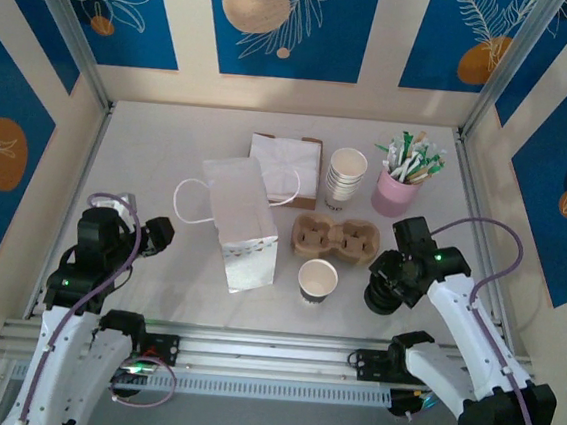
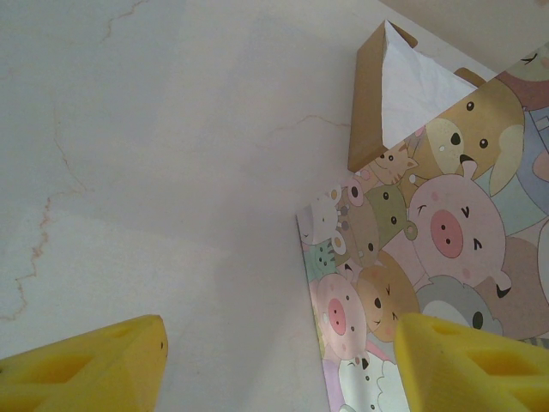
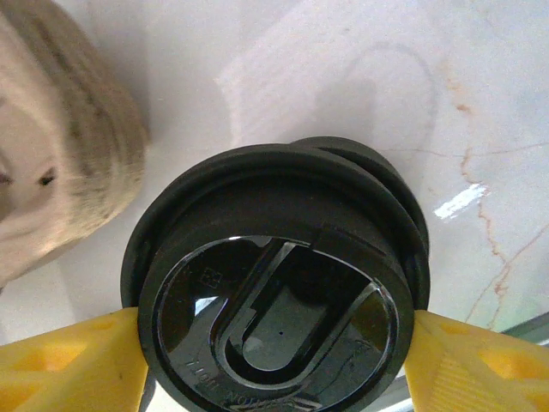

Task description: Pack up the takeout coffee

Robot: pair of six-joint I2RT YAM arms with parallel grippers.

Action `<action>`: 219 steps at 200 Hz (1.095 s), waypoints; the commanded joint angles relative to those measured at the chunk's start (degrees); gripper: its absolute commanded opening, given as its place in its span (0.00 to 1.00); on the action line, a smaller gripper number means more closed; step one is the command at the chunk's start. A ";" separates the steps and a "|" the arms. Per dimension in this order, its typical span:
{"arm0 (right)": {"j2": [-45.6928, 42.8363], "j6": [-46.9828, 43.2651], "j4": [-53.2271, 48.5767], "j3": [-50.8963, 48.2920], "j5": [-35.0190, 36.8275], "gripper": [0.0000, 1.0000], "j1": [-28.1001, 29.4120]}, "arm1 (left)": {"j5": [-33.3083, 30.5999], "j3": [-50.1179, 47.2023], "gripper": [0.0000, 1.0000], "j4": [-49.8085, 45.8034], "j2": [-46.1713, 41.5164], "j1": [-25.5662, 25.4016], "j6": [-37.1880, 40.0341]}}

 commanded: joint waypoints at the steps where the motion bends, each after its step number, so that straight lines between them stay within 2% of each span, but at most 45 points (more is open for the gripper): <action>1: -1.45 -3.27 -1.32 3.85 -3.50 0.74 1.66 | 0.76 -0.33 0.70 0.75 0.03 0.76 0.43; 25: -0.17 -6.73 -3.69 9.35 -2.07 0.74 6.46 | 0.68 -0.33 0.70 0.69 0.04 0.76 0.40; 45: 2.14 -8.82 -5.42 13.95 -0.35 0.73 13.76 | 0.68 -0.35 0.70 0.70 0.04 0.76 0.41; 76: 9.28 -10.62 -6.49 19.33 0.66 0.73 26.07 | 0.76 -0.35 0.70 0.74 -0.03 0.89 0.36; 105: 16.84 -11.84 -6.41 22.22 1.25 0.73 32.65 | 0.76 -0.32 0.70 0.75 0.01 0.88 0.48; 138: 21.86 -13.89 -5.72 24.25 -0.05 0.73 35.75 | 0.85 -0.25 0.70 0.69 0.15 0.93 0.54; 219: 25.61 -14.62 -5.52 24.54 -0.31 0.73 37.33 | 0.72 -0.26 0.70 0.70 0.21 0.93 0.64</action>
